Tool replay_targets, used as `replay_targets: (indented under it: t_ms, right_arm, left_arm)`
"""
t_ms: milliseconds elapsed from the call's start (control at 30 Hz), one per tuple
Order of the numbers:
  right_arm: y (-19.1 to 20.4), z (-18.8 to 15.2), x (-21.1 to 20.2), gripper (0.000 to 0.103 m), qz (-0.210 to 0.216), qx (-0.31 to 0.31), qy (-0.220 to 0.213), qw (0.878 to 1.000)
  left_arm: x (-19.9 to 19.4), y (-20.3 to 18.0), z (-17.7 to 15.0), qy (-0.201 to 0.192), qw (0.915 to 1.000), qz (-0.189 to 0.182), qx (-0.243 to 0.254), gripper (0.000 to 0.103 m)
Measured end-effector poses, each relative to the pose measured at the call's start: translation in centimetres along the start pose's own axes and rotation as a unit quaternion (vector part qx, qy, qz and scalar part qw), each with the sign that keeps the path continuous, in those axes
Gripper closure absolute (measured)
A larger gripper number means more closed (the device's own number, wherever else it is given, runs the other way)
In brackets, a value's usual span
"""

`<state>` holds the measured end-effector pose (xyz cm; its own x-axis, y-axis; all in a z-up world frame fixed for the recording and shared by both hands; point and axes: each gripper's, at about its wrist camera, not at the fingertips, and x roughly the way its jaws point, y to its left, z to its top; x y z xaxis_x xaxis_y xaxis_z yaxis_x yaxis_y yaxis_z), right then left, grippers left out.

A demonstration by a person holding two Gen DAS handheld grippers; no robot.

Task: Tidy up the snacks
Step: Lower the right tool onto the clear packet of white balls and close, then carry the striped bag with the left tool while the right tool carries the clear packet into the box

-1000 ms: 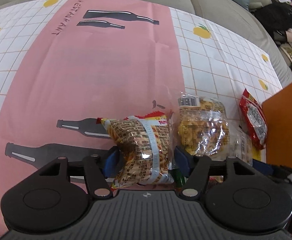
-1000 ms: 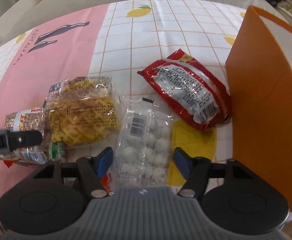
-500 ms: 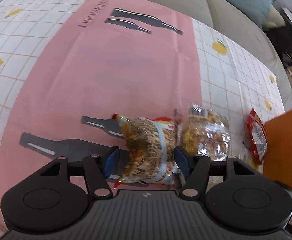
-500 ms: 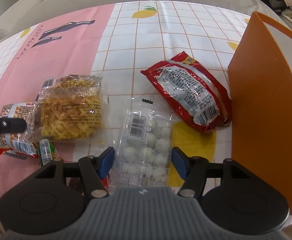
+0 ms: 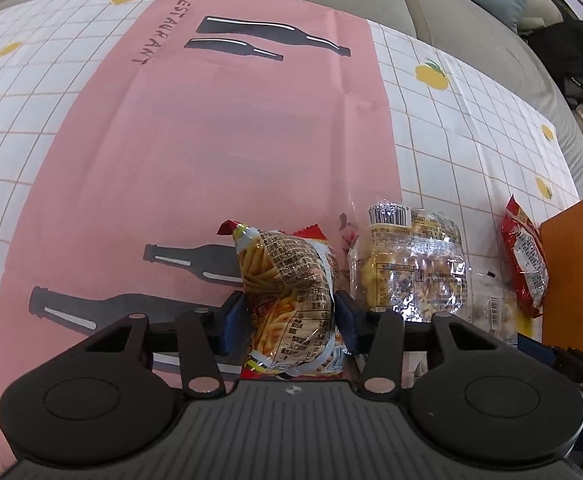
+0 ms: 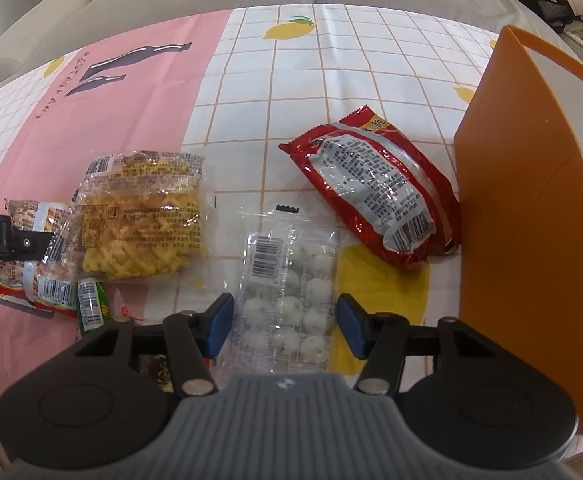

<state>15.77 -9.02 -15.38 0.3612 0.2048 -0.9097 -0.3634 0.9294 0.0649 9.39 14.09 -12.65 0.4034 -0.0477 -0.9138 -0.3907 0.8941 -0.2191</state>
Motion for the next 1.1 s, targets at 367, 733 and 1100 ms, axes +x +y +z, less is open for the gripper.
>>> replay_targets:
  t_ms: [367, 733, 1100]
  right_arm:
    - [-0.8, -0.4, -2.4, 0.052, 0.017, 0.013, -0.014, 1.0]
    - [-1.5, -0.3, -7.9, 0.053, 0.047, 0.005, -0.066, 0.997]
    - [-4.4, 0.3, -14.2, 0.053, 0.077, -0.006, -0.102, 0.992]
  left_arm:
    - [-3.4, -0.8, -0.7, -0.052, 0.9985, 0.007, 0.013, 0.064]
    - [-9.1, -2.5, -0.7, -0.113, 0.9934, -0.016, 0.014, 0.064]
    - [-12.8, -9.0, -1.2, -0.121, 0.9848, -0.103, 0.071, 0.064]
